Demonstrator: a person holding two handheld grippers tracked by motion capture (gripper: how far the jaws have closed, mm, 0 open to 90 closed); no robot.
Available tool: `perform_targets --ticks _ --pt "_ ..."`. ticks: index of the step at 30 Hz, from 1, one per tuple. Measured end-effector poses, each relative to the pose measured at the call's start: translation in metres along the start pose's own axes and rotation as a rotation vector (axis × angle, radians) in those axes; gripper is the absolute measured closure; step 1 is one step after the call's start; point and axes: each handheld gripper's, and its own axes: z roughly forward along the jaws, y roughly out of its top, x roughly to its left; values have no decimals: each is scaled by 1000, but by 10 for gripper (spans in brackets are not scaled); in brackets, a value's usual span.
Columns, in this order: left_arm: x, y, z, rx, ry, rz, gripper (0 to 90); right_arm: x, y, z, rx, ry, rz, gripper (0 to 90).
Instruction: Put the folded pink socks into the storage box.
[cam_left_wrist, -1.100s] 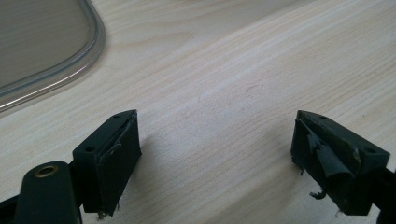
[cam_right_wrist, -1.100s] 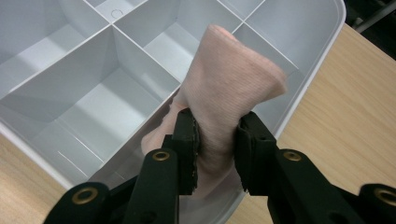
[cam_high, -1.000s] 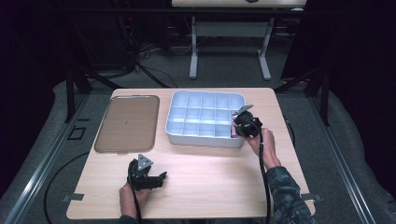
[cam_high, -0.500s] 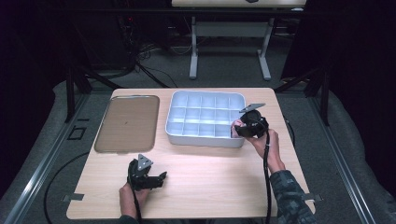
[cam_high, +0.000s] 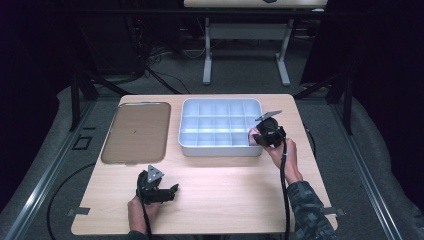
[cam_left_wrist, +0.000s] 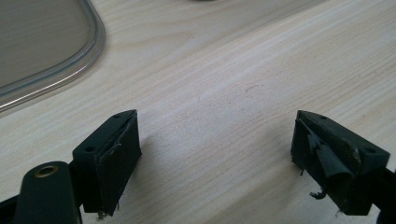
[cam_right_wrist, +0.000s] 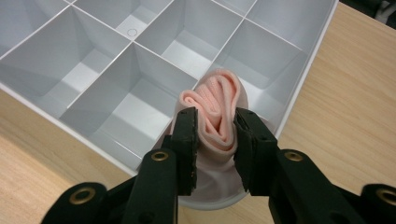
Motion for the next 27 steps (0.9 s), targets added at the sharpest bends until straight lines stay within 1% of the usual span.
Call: perform_targets --ticks 3,4,6,9,10,11,14,17,20,23,26,27 --pt "0 0 0 0 -1 0 156 0 -1 -1 -1 23 12 709" --pt "0 0 0 0 -1 0 156 0 -2 -1 -10 32 24 707" --pt "0 0 0 0 -1 0 156 -1 -2 -2 -9 39 31 695" --pt "0 0 0 0 -1 0 156 0 -2 -6 -27 44 41 648" --pt "0 0 0 0 -1 0 156 0 -2 -8 -25 50 36 633" --pt "0 0 0 0 -1 0 156 0 -3 -10 -39 51 40 609" --pt "0 0 0 0 -1 1 156 2 -4 -20 -58 67 51 555" --pt "0 0 0 0 -1 0 156 5 -7 -32 -82 85 63 490" --pt "0 0 0 0 -1 0 156 7 -10 -43 -96 96 66 372" --pt "0 0 0 0 -1 0 156 10 -15 -56 -113 125 70 263" --pt "0 0 0 0 -1 1 156 15 -22 -69 -136 136 70 178" --pt "0 0 0 0 0 0 156 17 -25 -73 -147 125 64 158"
